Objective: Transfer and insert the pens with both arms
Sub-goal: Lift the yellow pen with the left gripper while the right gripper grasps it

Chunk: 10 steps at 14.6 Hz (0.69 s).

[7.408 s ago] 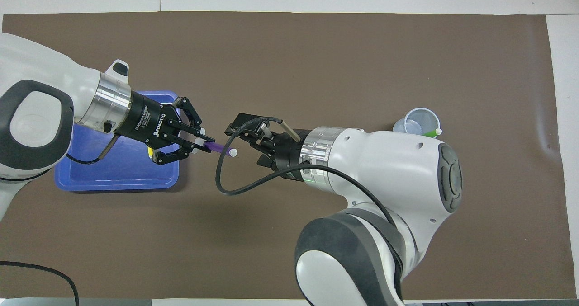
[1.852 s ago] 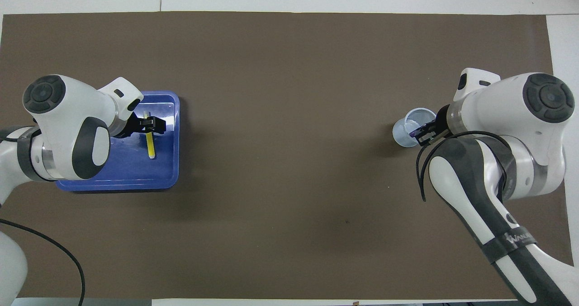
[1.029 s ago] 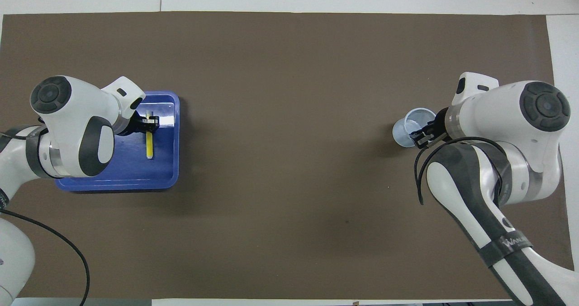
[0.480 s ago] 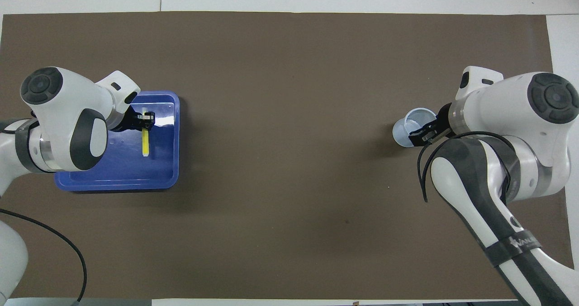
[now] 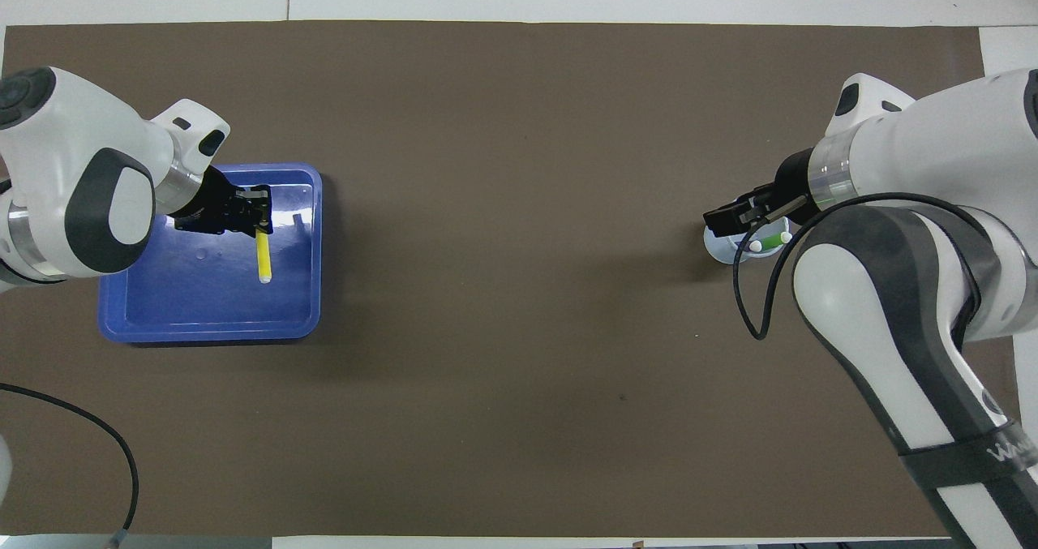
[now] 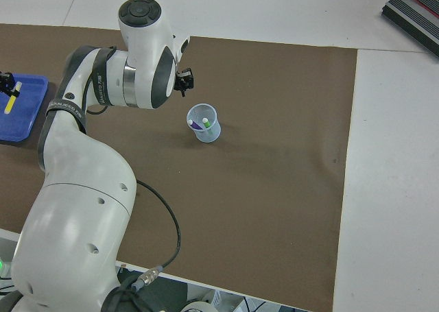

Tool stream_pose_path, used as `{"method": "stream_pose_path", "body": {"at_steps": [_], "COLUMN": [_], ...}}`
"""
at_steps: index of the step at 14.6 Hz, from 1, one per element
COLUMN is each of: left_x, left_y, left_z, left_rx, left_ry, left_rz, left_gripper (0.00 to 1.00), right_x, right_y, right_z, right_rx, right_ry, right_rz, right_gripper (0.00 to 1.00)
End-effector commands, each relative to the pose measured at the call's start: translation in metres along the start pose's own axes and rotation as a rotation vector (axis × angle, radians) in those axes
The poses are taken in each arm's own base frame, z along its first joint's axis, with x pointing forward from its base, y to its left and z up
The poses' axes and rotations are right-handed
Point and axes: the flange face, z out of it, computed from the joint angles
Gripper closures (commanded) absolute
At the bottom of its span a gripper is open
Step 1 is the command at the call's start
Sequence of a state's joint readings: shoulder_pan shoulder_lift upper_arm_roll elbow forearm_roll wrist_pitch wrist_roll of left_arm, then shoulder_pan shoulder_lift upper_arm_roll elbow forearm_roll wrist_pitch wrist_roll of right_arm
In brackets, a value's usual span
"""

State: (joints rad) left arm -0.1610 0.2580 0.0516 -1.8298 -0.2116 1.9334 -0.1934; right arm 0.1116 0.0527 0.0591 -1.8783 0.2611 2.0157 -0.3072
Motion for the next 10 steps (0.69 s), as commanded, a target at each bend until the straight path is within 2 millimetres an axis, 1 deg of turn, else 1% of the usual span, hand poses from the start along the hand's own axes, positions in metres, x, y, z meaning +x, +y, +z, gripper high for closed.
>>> {"method": "stream_pose_path", "body": {"at_steps": [1, 3, 5, 6, 7, 8, 9, 10], "left_x": [-0.007, -0.015, -0.026, -0.031, -0.037, -0.042, -0.047, -0.052], "left_y": [0.011, 0.025, 0.036, 0.042, 0.049, 0.054, 0.059, 0.066], "left_z": [-0.036, -0.051, -0.061, -0.065, -0.069, -0.073, -0.071, -0.070], "left_rx": [-0.072, -0.162, -0.219, -0.247, -0.280, -0.297, -0.300, -0.325], "left_ry": [-0.072, -0.125, -0.187, -0.225, -0.272, -0.302, -0.327, -0.373], "left_rz": [-0.194, -0.398, -0.574, -0.640, -0.715, -0.790, -0.849, -0.895], "left_gripper": [1.00, 1.00, 1.00, 1.00, 1.00, 1.00, 1.00, 1.00], "right_x": [0.021, 0.026, 0.027, 0.030, 0.033, 0.036, 0.037, 0.037], "right_y": [-0.036, -0.066, -0.083, -0.095, -0.102, -0.116, -0.131, -0.142], "right_z": [0.000, 0.002, -0.002, -0.004, -0.007, -0.009, -0.010, -0.011], "right_rx": [0.120, 0.229, 0.320, 0.351, 0.364, 0.375, 0.382, 0.390], "right_ry": [0.013, 0.011, 0.004, 0.009, 0.031, 0.045, 0.045, 0.048], "right_rz": [0.231, 0.400, 0.516, 0.574, 0.637, 0.703, 0.753, 0.801], "right_gripper": [0.21, 0.21, 0.20, 0.20, 0.20, 0.20, 0.20, 0.20]}}
